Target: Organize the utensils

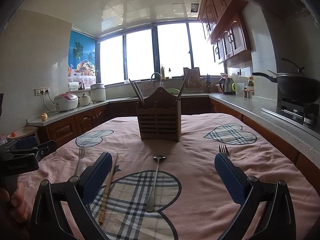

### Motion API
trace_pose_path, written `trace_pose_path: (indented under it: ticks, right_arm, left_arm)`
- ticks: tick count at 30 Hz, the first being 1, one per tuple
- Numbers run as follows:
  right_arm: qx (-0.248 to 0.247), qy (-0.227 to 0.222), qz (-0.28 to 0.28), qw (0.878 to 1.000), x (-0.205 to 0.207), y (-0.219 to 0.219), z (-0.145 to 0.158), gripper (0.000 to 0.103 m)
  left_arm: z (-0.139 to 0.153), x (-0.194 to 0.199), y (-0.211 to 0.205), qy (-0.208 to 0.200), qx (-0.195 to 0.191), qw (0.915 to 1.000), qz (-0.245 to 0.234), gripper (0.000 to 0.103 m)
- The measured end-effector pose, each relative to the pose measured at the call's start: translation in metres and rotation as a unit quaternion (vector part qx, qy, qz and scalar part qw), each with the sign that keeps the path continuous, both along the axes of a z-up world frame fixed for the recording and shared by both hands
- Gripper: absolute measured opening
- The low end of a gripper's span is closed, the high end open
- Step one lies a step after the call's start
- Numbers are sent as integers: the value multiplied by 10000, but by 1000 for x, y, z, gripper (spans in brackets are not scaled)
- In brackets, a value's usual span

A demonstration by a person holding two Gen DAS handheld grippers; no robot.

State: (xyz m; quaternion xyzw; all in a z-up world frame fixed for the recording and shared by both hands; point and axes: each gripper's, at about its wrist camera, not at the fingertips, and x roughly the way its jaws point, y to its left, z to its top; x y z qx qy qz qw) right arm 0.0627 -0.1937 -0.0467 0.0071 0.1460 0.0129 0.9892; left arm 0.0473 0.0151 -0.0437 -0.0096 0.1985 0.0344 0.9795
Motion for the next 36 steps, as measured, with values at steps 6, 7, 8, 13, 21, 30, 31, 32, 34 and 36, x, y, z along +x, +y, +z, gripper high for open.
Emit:
trace_pose_path:
  ticks: [6,7,8,13,21,30,31,32,34,36]
  right_arm:
    - [-28,-4,25,10000,1,1,1,103]
    - [-29,-7,28,10000,1,1,1,103]
    - [-30,-10,32,10000,0,1,2,103]
    - [-26,-13,42,10000,2,1,2,103]
    - [-29,-28,56,10000,2,3,4,103]
    - [-20,-44,61,10000,2,3,5,103]
    - [-18,-50,63,10000,2,3,6,103]
    - [-19,-55,62,10000,2,4,6,103]
    - [-21,-66,67,10000,2,4,8,103]
    - [-18,-74,74,9999,1,3,8,103]
  left_arm:
    - [0,0,-1,7,-13,10000,-2,102]
    - [0,0,-1,11,-15,10000,0,102]
    - [0,0,-1,10,-11,10000,2,102]
    - [1,1,-3,18,6,10000,-1,102]
    - [2,0,-4,7,10,10000,-9,102]
    - [3,0,-7,3,36,10000,-13,102]
    - [3,0,-8,4,32,10000,-11,102]
    - [3,0,-7,8,28,10000,-12,102]
    - [3,0,-8,3,34,10000,-12,102]
    - [3,0,-8,-2,54,10000,1,102]
